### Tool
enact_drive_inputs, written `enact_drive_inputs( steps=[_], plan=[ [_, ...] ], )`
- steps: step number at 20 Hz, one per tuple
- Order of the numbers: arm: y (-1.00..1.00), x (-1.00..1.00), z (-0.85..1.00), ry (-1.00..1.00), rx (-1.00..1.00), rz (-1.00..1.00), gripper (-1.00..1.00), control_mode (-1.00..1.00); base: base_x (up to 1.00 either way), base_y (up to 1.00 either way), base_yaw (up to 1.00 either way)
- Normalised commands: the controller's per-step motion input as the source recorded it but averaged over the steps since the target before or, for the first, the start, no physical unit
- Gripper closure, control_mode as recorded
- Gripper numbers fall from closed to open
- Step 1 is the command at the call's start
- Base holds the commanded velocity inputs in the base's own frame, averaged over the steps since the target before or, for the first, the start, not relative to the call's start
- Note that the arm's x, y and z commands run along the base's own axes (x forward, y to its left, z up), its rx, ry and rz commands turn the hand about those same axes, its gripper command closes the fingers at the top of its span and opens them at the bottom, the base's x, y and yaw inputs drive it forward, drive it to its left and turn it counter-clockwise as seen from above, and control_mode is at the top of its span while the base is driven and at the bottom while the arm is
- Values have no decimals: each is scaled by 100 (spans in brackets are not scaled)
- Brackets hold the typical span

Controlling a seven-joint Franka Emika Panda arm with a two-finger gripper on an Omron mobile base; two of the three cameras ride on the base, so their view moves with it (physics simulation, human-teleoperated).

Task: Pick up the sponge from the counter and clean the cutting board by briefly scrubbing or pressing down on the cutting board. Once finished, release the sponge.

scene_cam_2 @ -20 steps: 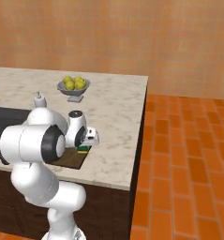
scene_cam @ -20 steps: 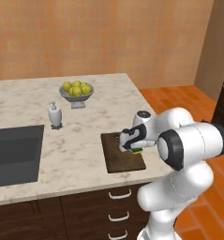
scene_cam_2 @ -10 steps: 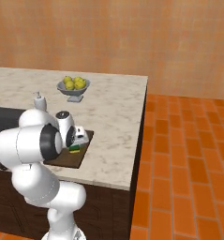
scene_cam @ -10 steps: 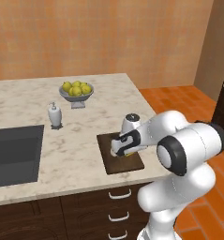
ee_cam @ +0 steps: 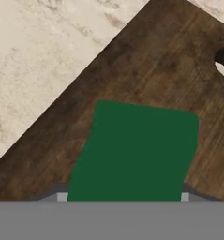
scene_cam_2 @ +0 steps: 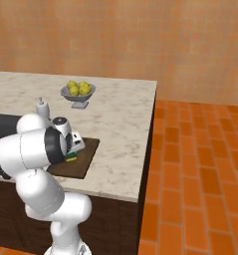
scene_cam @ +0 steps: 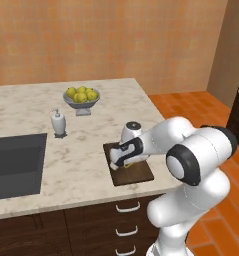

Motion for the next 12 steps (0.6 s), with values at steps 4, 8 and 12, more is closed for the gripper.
enact_drive_inputs(
  steps=[4, 8, 12],
  plan=[
    [25, -34, 0, 0, 0, 16, 100, -100, 0, 0, 0],
    [0, -39, 0, 0, 0, 18, 100, -100, 0, 0, 0],
    [-1, -6, -5, 0, -4, 25, 100, -100, 0, 0, 0]
  ],
)
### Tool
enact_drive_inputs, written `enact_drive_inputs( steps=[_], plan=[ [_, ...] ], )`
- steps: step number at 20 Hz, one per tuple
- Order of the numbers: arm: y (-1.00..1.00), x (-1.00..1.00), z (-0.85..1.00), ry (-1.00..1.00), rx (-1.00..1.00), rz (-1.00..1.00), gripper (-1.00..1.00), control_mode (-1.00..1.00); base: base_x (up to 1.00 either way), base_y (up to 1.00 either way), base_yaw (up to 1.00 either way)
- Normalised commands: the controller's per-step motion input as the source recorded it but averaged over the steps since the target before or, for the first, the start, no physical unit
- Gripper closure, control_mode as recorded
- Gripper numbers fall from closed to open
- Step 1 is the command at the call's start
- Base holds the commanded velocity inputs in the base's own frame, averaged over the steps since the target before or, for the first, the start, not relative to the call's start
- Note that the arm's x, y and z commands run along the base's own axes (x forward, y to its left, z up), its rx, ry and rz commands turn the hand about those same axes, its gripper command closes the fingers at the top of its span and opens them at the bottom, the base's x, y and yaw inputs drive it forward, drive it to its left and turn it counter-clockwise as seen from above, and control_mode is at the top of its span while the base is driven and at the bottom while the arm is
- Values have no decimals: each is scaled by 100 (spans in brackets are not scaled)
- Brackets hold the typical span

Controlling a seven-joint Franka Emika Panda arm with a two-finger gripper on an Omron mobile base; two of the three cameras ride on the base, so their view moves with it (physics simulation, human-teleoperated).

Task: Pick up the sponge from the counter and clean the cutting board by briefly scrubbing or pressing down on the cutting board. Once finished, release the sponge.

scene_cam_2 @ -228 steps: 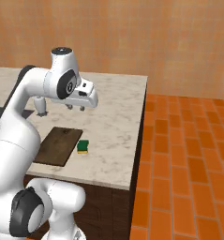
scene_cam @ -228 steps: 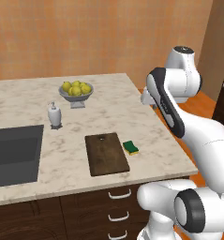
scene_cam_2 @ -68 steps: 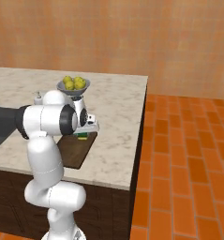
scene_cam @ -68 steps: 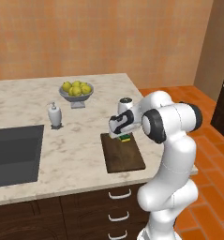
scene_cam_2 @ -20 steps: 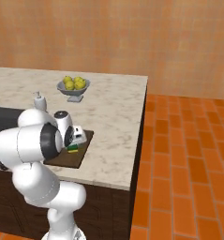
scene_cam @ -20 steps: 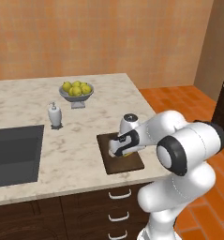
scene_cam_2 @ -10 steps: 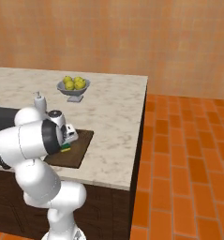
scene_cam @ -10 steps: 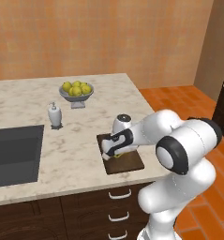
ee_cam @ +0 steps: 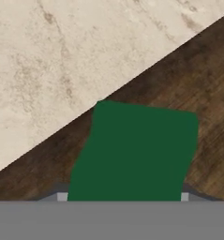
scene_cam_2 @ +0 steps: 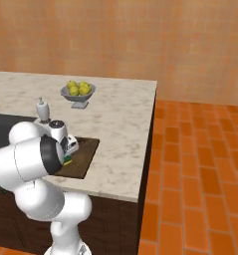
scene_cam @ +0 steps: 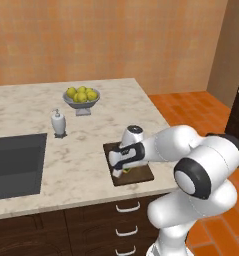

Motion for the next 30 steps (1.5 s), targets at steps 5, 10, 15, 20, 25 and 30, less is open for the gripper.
enact_drive_inputs(
  steps=[5, 10, 15, 20, 25, 30],
  plan=[
    [0, -2, -20, 0, -12, 31, 100, -100, 0, 0, 0],
    [-3, -31, -13, 0, -11, 33, 100, -100, 0, 0, 0],
    [-22, -30, 0, 0, 0, 21, 100, -100, 0, 0, 0],
    [-7, -7, -11, 2, 0, 19, 100, -100, 0, 0, 0],
    [3, -2, -35, 1, -5, 26, 100, -100, 0, 0, 0],
    [-10, -12, -19, 0, -2, 22, 100, -100, 0, 0, 0]
  ],
)
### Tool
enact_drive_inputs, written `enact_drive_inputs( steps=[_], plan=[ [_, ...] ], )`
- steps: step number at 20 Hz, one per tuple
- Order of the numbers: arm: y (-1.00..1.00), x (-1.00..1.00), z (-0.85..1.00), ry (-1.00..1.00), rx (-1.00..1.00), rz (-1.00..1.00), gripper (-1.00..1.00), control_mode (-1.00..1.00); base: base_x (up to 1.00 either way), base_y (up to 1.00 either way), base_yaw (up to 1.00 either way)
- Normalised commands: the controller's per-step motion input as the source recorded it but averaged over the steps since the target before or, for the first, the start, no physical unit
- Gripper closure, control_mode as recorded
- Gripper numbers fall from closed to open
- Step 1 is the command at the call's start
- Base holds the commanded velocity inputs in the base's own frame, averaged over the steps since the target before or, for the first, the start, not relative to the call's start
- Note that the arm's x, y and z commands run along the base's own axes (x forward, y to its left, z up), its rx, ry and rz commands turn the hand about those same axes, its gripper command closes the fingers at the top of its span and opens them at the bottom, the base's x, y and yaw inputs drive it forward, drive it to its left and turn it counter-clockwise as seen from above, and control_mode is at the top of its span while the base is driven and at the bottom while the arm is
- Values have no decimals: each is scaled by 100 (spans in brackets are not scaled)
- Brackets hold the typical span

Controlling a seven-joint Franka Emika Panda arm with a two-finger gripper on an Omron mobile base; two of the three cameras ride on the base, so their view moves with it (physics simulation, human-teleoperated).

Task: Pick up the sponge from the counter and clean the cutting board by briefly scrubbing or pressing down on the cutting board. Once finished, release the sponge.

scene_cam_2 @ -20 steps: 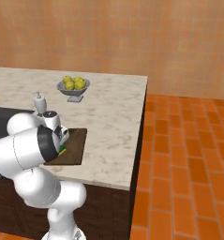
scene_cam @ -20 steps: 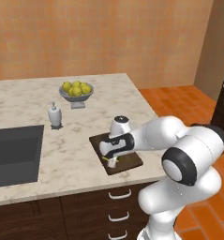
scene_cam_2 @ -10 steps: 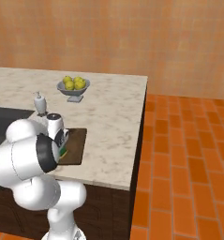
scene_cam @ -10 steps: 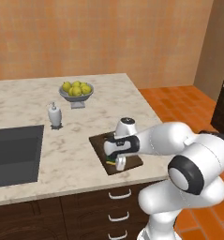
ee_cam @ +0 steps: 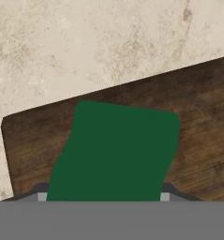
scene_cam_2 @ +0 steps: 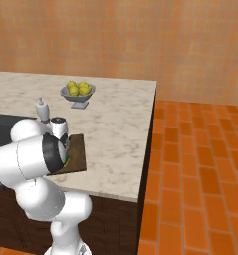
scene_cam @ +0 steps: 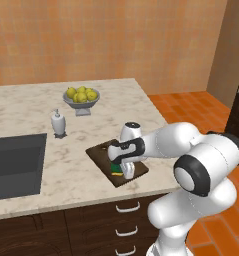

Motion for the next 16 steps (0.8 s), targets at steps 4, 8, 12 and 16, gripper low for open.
enact_drive_inputs(
  steps=[4, 8, 12, 16],
  plan=[
    [-45, -12, -13, 0, -3, 16, 100, -100, 0, 0, 0],
    [-61, -3, -13, 0, -2, 13, 100, -100, 0, 0, 0],
    [-63, 0, -15, 0, -5, 11, 100, -100, 0, 0, 0],
    [-60, 0, -19, 0, -7, 11, 100, -100, 0, 0, 0]
  ],
)
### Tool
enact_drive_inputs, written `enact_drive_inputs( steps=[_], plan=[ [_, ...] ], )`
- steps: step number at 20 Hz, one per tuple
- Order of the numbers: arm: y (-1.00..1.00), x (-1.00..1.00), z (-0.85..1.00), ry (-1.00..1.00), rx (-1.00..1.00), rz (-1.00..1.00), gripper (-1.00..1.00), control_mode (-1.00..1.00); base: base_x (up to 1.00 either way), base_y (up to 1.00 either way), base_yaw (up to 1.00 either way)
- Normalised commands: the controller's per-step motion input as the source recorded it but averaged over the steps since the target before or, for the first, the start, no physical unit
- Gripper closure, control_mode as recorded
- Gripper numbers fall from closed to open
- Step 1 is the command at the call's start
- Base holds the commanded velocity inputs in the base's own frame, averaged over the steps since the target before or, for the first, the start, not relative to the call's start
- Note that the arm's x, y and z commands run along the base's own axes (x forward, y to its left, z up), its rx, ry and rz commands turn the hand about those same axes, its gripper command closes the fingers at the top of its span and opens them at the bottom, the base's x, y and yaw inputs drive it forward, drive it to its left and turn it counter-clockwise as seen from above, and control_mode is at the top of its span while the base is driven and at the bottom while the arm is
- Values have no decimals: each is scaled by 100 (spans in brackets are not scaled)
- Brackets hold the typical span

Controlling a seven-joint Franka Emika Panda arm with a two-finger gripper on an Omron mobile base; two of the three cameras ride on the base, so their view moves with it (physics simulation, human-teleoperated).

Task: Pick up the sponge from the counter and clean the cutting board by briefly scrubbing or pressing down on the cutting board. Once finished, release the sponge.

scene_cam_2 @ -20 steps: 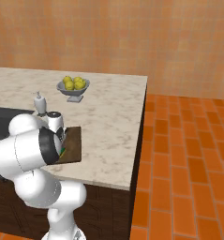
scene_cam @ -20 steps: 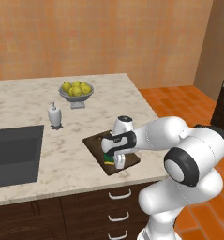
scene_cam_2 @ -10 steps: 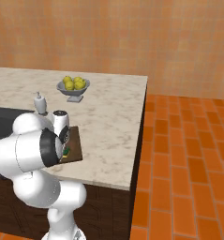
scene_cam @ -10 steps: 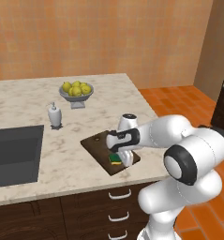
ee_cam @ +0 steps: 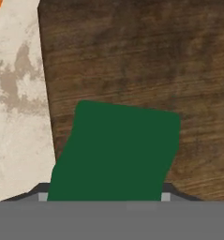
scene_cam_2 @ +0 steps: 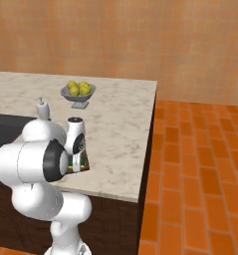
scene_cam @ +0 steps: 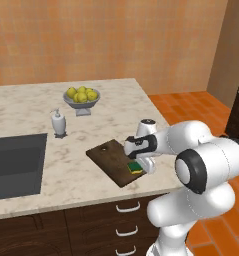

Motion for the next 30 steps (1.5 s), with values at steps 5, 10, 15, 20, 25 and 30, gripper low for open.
enact_drive_inputs(
  steps=[5, 10, 15, 20, 25, 30],
  plan=[
    [-60, 0, -25, 0, -7, 11, 100, -100, 0, 0, 0],
    [-74, 0, -3, -1, -1, 11, 100, -100, 0, 0, 0],
    [-78, 0, 0, -2, -1, 7, 100, -100, 0, 0, 0],
    [-58, 7, 0, 0, -2, 1, 100, -100, 0, 0, 0],
    [-14, 6, -3, -1, -2, 0, -100, -100, 0, 0, 0],
    [0, 0, 0, -8, 5, 0, -100, -100, 0, 0, 0]
  ],
)
